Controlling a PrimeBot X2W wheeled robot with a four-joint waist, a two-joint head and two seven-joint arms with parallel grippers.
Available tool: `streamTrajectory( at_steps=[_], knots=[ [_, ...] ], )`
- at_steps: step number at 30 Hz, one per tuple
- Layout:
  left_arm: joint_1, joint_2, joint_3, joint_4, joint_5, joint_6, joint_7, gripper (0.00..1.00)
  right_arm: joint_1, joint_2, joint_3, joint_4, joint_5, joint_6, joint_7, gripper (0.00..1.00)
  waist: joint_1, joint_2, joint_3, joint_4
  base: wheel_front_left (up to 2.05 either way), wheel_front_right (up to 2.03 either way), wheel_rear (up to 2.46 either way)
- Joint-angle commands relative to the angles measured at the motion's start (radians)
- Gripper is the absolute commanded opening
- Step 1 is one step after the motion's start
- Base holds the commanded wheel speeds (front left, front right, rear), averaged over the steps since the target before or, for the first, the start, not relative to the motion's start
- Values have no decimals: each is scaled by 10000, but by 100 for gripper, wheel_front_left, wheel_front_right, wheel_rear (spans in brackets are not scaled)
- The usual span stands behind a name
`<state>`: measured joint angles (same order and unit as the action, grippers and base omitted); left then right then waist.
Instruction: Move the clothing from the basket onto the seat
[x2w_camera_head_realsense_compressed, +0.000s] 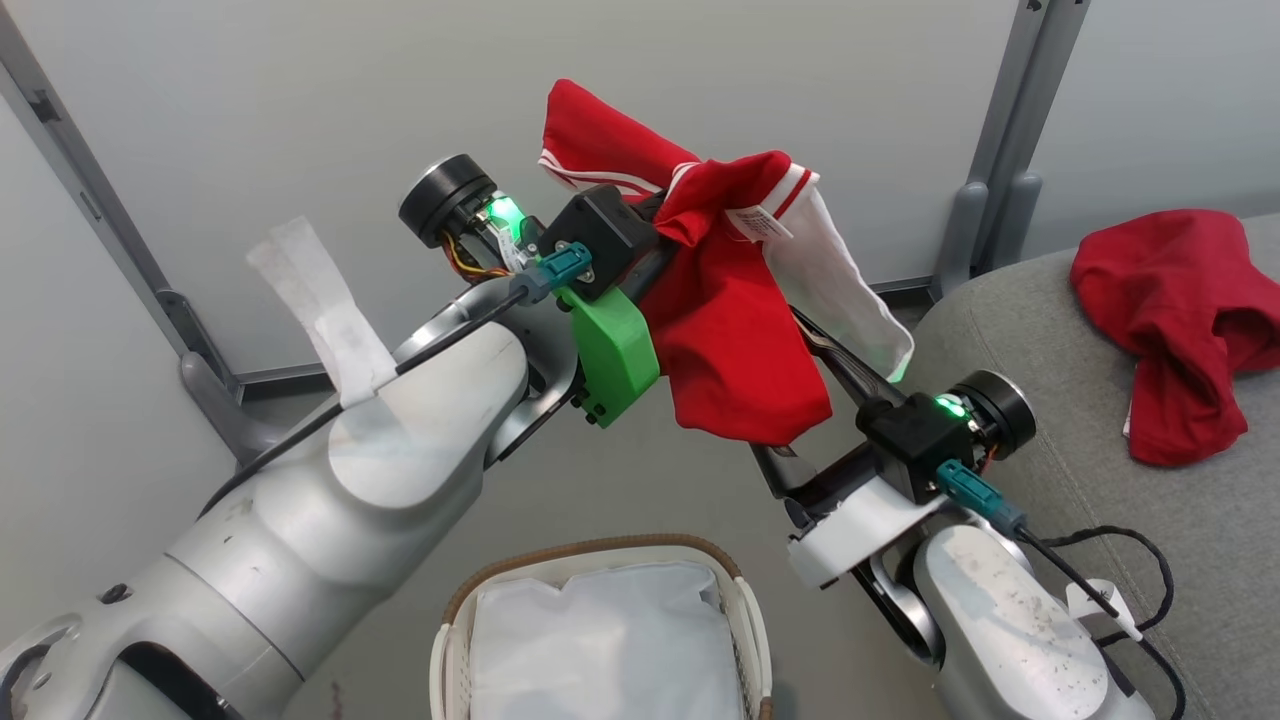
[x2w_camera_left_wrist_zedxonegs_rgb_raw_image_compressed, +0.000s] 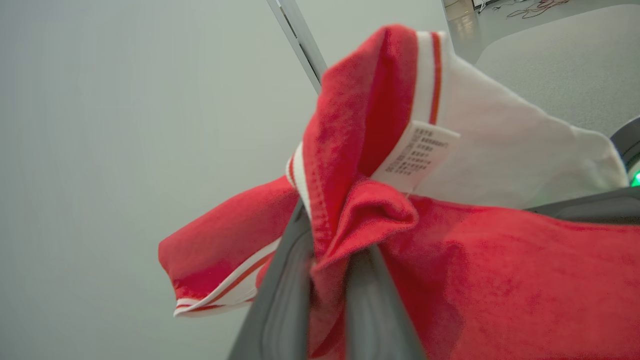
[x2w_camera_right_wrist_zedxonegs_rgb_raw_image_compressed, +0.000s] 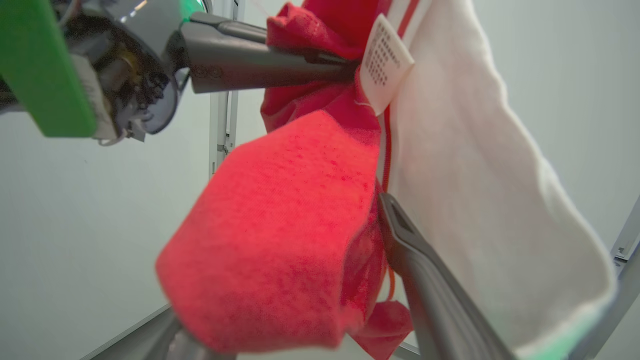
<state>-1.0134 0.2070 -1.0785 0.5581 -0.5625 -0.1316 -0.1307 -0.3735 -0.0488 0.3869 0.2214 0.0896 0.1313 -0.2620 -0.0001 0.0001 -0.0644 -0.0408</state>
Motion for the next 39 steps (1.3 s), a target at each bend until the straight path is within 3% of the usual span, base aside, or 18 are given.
streamTrajectory(
  at_steps=[1,2,3,4,5,17,18,19,20,21,32,39],
  knots=[
    [9,-41,-35,-9,-92,20,-44,0,-169,-31,14,113,16,-11,-47,68,1,-1,-4,52,0,0,0],
    [44,-52,-64,-16,-121,20,-68,0,-242,-30,74,274,7,-11,-45,36,1,-1,-7,82,0,0,0],
    [75,-62,-88,-21,-127,20,-87,0,-301,-31,111,370,-16,-11,-44,27,1,-1,-13,103,0,0,0],
    [113,-75,-104,-29,-157,20,-100,0,-380,-31,175,507,-33,-11,-44,7,1,-1,-19,127,0,0,0],
    [138,-80,-118,-32,-186,20,-110,0,-448,-31,220,589,-39,-11,-45,0,1,-1,-23,144,0,0,0],
    [789,61,-16,162,-750,74,-315,0,-568,-31,325,501,124,-11,-45,0,1,-1,-69,153,0,0,0],
    [905,49,21,176,-833,93,-393,15,-540,-31,284,455,132,-11,-45,0,1,-1,-70,145,0,0,0],
    [1011,37,51,198,-904,109,-453,43,-518,-31,253,422,126,-11,-45,0,1,-1,-71,139,0,0,0],
    [1156,26,84,226,-968,126,-527,85,-489,-31,212,380,114,-11,-45,0,1,-1,-73,130,0,0,0],
    [1300,16,124,260,-1037,165,-604,100,-466,-31,156,333,94,-11,-45,0,1,-1,-74,121,0,0,0],
    [3302,-212,376,707,-1384,430,-1305,100,-147,-31,-600,278,-258,-11,-47,0,1,-1,-22,53,0,0,0],
    [4695,-646,1299,559,-1203,398,-1343,100,198,-31,-1100,312,-463,-11,-47,0,1,-1,96,53,0,0,0]
  ],
)
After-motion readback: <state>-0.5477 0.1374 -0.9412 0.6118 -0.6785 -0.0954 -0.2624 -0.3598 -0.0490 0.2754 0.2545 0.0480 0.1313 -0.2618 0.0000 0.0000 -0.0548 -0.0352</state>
